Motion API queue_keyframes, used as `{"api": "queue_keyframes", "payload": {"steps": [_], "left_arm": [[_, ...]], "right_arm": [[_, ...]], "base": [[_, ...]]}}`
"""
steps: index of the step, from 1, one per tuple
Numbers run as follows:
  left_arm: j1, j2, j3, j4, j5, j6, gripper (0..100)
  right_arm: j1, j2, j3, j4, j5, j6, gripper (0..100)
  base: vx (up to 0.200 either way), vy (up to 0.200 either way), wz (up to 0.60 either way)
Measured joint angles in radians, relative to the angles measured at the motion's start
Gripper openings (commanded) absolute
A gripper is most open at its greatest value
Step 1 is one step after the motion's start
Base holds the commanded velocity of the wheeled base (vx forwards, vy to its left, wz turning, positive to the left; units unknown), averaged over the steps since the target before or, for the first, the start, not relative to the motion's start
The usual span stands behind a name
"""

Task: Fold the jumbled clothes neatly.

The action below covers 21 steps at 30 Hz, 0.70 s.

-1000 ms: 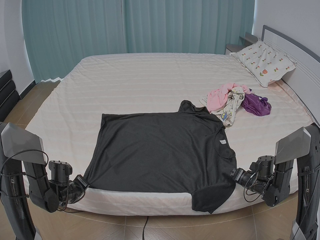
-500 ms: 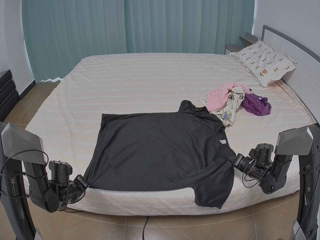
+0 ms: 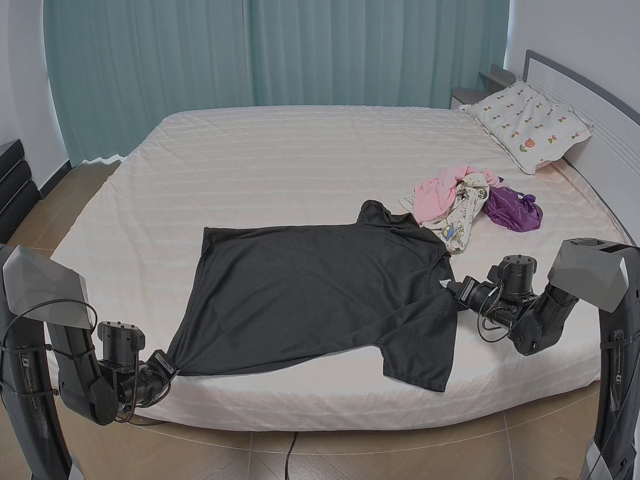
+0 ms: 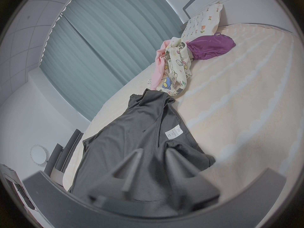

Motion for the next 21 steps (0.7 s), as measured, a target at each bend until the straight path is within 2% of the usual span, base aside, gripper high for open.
{"api": "queue_keyframes", "payload": {"steps": [10,16,21], "left_arm": [[-0.001,0.000,0.000,0.000,0.000,0.000,0],[-0.001,0.000,0.000,0.000,0.000,0.001,0],[-0.001,0.000,0.000,0.000,0.001,0.001,0]], "right_arm": [[-0.031,0.001,0.021,0.015,0.001,0.012,100],[-0.033,-0.058,0.137,0.009,0.016,0.048,100],[-0.007,-0.108,0.288,-0.011,0.022,0.111,100]], "base": [[0.000,0.000,0.00],[0.000,0.000,0.00],[0.000,0.000,0.00]]}}
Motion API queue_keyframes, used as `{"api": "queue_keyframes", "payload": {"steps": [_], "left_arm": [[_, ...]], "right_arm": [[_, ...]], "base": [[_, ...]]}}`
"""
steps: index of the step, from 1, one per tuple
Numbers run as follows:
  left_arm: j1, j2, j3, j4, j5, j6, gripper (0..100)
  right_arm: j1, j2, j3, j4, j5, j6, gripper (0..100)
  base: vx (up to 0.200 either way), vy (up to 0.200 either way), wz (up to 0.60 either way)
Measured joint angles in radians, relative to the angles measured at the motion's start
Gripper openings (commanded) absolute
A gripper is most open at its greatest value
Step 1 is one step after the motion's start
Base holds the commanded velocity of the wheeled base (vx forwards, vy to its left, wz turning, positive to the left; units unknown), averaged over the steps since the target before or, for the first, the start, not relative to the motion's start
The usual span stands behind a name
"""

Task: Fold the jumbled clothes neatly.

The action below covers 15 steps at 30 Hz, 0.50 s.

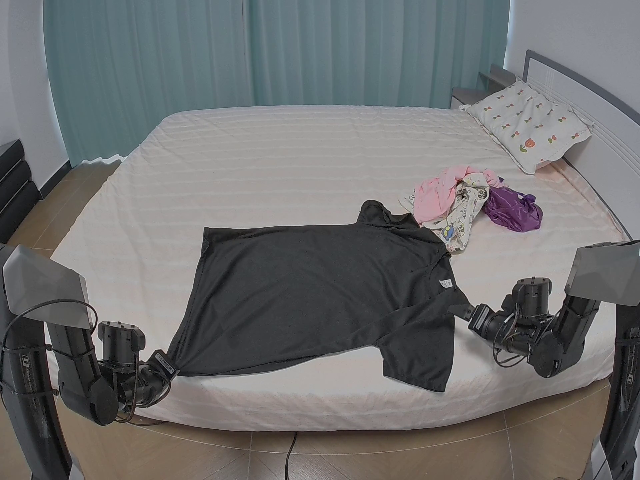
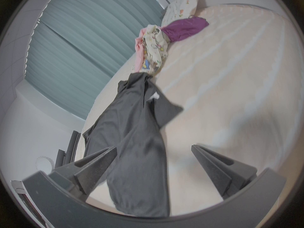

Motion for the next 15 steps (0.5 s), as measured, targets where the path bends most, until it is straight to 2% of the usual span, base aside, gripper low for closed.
{"api": "queue_keyframes", "payload": {"steps": [7,15], "left_arm": [[0.000,0.000,0.000,0.000,0.001,0.001,0],[0.000,0.000,0.000,0.000,0.001,0.002,0]], "right_arm": [[0.074,-0.027,0.175,-0.074,0.002,0.051,100],[0.139,0.011,0.245,-0.105,0.001,0.050,100]], "base": [[0.000,0.000,0.00],[0.000,0.000,0.00]]}}
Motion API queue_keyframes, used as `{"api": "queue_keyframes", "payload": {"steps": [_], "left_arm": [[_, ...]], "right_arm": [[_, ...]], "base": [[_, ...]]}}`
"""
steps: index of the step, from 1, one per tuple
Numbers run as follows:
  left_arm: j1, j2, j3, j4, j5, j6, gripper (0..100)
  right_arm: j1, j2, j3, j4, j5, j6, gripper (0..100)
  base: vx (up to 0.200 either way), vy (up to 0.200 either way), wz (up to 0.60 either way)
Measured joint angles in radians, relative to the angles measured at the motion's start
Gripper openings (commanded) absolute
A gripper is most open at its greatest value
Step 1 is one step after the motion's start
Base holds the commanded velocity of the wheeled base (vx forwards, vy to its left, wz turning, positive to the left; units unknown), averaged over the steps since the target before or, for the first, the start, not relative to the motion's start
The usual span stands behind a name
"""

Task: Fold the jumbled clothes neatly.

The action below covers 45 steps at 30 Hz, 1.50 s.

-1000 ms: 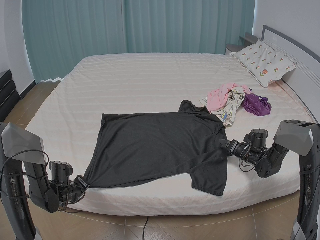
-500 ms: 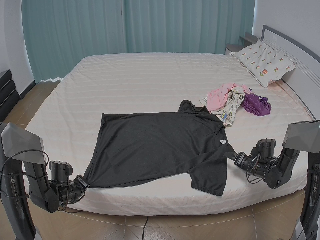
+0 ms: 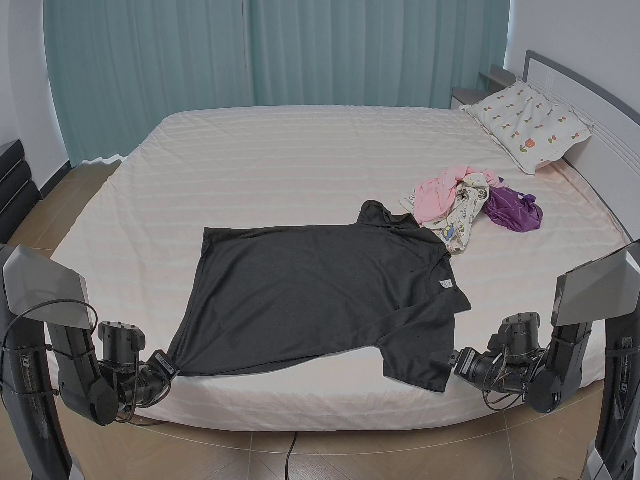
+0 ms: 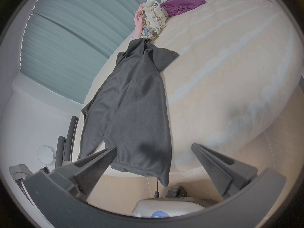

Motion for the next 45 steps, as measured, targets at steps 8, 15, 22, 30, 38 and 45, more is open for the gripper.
{"api": "queue_keyframes", "payload": {"steps": [8,15,22,30,38,45], "left_arm": [[0.000,0.000,0.000,0.000,0.001,0.000,0],[0.000,0.000,0.000,0.000,0.001,0.000,0],[0.000,0.000,-0.001,0.000,0.001,0.000,0],[0.000,0.000,-0.001,0.000,0.000,-0.001,0],[0.000,0.000,0.000,0.000,0.000,-0.003,0],[0.001,-0.001,0.001,0.000,-0.001,-0.001,0]], "right_arm": [[0.042,0.037,0.019,-0.060,-0.006,0.001,100],[0.090,0.049,0.021,-0.063,-0.011,0.005,100],[0.098,0.053,0.019,-0.063,-0.012,0.006,0],[0.085,0.042,0.061,-0.062,-0.012,0.003,0],[0.047,-0.023,0.132,-0.064,0.023,0.018,0],[0.004,-0.165,0.256,-0.067,0.136,0.053,0]], "base": [[0.000,0.000,0.00],[0.000,0.000,0.00],[0.000,0.000,0.00],[0.000,0.000,0.00],[0.000,0.000,0.00],[0.000,0.000,0.00]]}}
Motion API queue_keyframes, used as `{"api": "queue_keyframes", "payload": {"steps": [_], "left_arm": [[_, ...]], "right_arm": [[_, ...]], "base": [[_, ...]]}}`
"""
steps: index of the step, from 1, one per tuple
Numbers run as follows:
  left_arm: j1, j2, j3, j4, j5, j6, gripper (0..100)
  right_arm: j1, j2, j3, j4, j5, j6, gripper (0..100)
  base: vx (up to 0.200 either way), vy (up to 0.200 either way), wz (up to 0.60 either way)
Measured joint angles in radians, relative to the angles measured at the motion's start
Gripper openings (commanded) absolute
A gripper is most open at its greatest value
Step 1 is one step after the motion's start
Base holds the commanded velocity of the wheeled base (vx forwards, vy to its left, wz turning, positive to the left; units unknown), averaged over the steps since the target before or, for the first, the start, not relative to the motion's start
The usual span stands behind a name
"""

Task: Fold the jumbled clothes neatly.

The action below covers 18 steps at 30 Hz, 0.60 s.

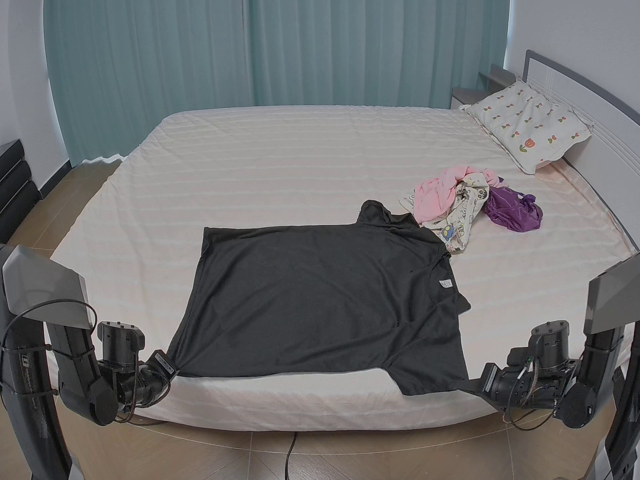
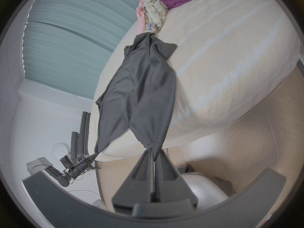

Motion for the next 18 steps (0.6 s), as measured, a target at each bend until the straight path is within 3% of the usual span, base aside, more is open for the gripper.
{"api": "queue_keyframes", "payload": {"steps": [6,12,18], "left_arm": [[-0.003,-0.034,0.033,-0.038,0.005,0.010,0],[-0.013,-0.077,0.097,-0.079,0.043,0.130,0],[-0.018,-0.094,0.139,-0.084,0.058,0.179,0]], "right_arm": [[-0.037,-0.121,0.073,0.011,0.032,0.000,0],[-0.061,-0.191,0.096,0.033,0.034,-0.061,0],[-0.090,-0.261,0.099,0.176,0.034,-0.160,0]], "base": [[0.000,0.000,0.00],[0.000,0.000,0.00],[0.000,0.000,0.00]]}}
